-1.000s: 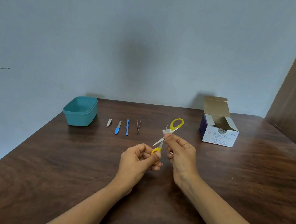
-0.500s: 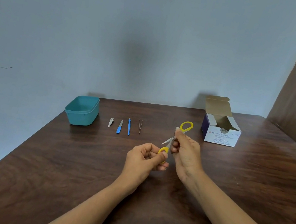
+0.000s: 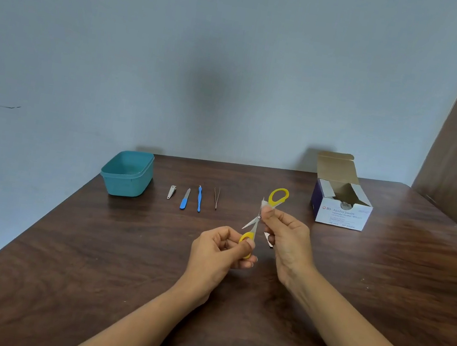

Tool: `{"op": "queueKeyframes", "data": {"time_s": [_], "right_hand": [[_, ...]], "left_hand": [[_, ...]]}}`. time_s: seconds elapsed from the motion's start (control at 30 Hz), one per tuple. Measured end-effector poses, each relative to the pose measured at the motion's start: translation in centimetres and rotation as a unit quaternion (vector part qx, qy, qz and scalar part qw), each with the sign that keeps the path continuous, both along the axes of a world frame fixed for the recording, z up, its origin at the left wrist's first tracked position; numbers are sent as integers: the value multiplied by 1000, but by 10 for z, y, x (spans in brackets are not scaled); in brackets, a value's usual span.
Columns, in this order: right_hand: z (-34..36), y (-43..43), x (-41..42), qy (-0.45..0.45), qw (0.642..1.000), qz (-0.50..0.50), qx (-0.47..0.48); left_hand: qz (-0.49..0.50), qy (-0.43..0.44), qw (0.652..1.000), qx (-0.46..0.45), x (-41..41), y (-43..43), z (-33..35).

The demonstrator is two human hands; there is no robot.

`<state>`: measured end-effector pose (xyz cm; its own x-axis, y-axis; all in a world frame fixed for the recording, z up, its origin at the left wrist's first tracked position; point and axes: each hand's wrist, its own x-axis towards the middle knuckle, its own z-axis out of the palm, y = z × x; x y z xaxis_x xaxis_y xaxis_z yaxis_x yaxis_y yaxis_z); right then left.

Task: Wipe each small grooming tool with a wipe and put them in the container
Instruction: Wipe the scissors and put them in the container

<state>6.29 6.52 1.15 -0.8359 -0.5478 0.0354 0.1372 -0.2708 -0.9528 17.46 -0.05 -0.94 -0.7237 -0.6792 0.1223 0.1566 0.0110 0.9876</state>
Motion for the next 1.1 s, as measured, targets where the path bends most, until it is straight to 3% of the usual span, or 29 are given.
{"op": "queueKeyframes", "data": {"time_s": [0.17,0.47,0.73,1.1], "right_hand": [[-1,1,0,-27,1000,-5,16],[6,3,-9,-149,986,-51,-54],[-3,-4,1,-121,993,13,-4],[10,3,-16,-166,984,-13,-64]], "left_hand": [[-6,-13,1000,-14,1,-1,0],[-16,-12,1000,-9,-2,1,1],[-20,-19,1000,-7,3,-4,3],[-39,-27,999,12,1,0,7]]}}
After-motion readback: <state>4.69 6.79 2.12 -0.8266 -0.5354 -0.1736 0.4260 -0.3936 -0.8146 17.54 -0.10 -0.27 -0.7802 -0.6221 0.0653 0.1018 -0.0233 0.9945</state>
